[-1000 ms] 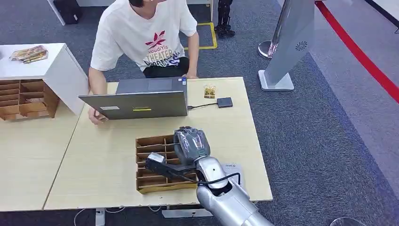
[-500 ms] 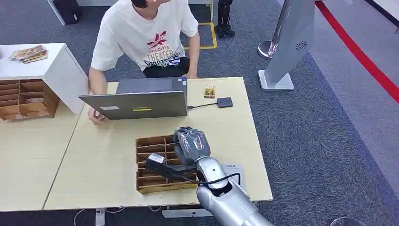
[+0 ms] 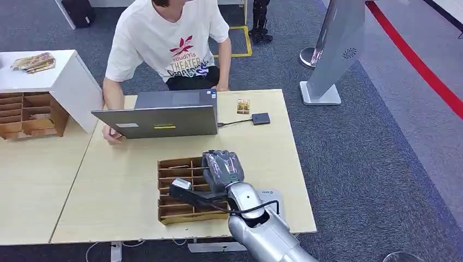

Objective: Pass the card to the sensor for recognition and then transmit it.

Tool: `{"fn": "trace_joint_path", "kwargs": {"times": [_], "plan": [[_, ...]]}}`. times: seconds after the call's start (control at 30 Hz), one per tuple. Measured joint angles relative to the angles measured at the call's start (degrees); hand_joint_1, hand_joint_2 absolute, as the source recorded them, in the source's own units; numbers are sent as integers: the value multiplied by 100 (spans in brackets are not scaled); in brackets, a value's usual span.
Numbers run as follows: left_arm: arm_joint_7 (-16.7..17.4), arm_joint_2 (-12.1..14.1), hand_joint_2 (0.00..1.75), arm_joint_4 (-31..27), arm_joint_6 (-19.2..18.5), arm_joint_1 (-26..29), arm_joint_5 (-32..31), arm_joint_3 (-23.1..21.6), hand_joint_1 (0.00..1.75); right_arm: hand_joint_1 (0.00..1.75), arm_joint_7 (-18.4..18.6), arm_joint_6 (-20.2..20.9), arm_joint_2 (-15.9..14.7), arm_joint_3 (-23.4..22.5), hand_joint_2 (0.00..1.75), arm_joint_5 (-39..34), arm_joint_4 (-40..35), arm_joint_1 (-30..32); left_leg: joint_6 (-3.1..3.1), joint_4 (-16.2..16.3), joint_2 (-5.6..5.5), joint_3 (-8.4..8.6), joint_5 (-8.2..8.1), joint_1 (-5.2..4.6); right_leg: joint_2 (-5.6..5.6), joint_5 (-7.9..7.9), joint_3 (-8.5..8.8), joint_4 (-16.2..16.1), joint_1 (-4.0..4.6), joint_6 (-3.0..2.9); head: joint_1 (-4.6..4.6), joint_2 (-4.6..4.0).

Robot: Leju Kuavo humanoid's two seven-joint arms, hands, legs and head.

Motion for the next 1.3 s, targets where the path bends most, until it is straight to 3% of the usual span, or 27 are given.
{"fn": "trace_joint_path", "kwargs": {"times": [0.73, 1.3], "plan": [[0, 0, 0, 0, 2, 3, 37, 0, 0, 164, -68, -66, 0, -9, 175, -70, -94, -26, 0, 0, 0, 0, 0, 0, 0, 0, 0, 0, 0, 0, 0, 0], [-131, 7, 0, 0, 52, 65, 205, 2, 0, 155, -339, 26, -383, -9, 175, -706, -2346, 463, 0, 0, 0, -1, 0, 0, 0, 0, -2, 0, 0, 0, 0, 0]]}}
